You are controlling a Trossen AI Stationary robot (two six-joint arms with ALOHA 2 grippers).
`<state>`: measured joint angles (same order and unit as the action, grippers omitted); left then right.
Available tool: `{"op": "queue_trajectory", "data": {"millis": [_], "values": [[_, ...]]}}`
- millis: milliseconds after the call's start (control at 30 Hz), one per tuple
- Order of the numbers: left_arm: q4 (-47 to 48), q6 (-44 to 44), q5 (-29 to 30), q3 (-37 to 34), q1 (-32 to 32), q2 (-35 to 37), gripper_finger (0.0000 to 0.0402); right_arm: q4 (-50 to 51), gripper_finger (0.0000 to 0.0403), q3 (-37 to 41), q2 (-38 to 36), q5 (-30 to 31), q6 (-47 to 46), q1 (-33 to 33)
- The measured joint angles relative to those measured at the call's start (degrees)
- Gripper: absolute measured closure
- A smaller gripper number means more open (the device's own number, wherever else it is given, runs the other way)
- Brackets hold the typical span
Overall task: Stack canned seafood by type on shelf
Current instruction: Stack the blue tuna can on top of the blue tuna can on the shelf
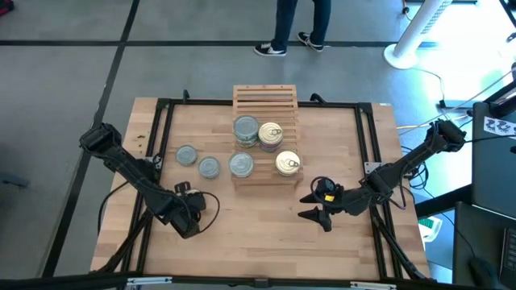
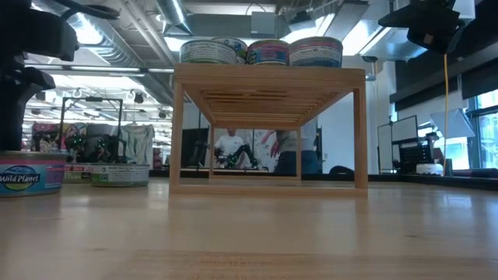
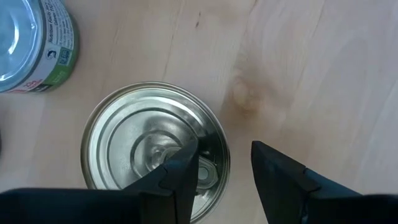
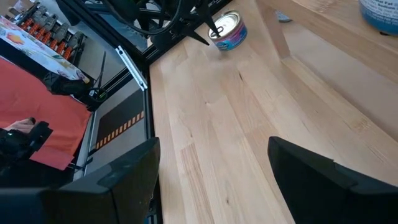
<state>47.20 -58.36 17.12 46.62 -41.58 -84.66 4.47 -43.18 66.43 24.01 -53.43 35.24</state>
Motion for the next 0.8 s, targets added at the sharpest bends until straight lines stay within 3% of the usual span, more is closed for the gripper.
{"op": "queue_trajectory", "data": {"millis": [800], "values": [[-9.89,1.71,-1.15,1.13,-0.02,-0.24,0.0259,0.02,0.0104,0.00,0.09,0.00,0.01,0.00]]}}
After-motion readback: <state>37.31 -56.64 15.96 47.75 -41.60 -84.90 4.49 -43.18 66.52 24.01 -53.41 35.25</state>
